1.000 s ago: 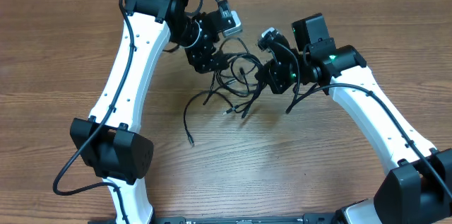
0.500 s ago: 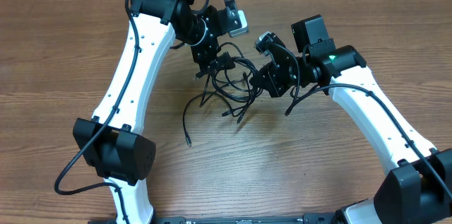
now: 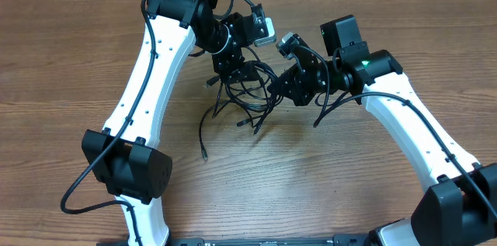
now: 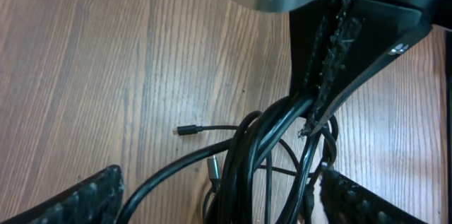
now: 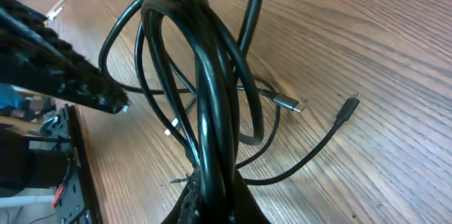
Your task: Untangle cables
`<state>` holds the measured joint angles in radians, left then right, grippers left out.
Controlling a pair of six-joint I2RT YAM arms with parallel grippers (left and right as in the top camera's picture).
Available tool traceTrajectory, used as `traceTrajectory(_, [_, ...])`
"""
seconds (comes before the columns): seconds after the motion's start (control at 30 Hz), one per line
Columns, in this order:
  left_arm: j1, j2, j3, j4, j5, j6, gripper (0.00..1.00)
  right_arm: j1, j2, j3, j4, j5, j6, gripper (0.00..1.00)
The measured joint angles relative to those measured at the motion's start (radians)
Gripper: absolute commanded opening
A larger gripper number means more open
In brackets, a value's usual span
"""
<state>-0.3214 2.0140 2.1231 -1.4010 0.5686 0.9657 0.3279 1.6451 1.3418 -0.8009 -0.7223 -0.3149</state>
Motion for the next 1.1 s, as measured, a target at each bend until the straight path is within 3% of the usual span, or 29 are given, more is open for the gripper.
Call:
traceTrajectory(0.23, [0.000, 0.000, 0.000, -0.012, 0.003, 0.015, 0.30, 0.000, 0.000, 0.000, 0.005, -0.014, 0.000, 0.04])
traceTrajectory(0.3, [0.000, 0.000, 0.000, -0.013, 0.008, 0.011, 0.23, 0.000, 0.000, 0.000, 0.011, -0.014, 0.000, 0.04])
traceTrajectory(0.47, [0.000, 0.000, 0.000, -0.016, 0.011, 0.010, 0.19, 0.000, 0.000, 0.000, 0.023, -0.014, 0.000, 0.04])
traceTrajectory(0.57, [0.000, 0.000, 0.000, -0.019, 0.022, 0.008, 0.05, 0.000, 0.000, 0.000, 0.023, -0.014, 0.000, 0.04])
traceTrajectory(0.73, [0.000, 0.000, 0.000, -0.020, 0.023, 0.013, 0.04, 0.000, 0.000, 0.000, 0.023, -0.013, -0.001, 0.05])
traceTrajectory(0.83, [0.000, 0.000, 0.000, -0.020, 0.023, 0.013, 0.05, 0.000, 0.000, 0.000, 0.024, -0.013, -0.004, 0.23])
traceTrajectory(0.87, [0.000, 0.000, 0.000, -0.021, 0.023, 0.011, 0.04, 0.000, 0.000, 0.000, 0.027, -0.014, -0.006, 0.25])
traceTrajectory(1.1, [0.000, 0.000, 0.000, 0.008, 0.026, -0.047, 0.05, 0.000, 0.000, 0.000, 0.034, -0.021, -0.002, 0.25])
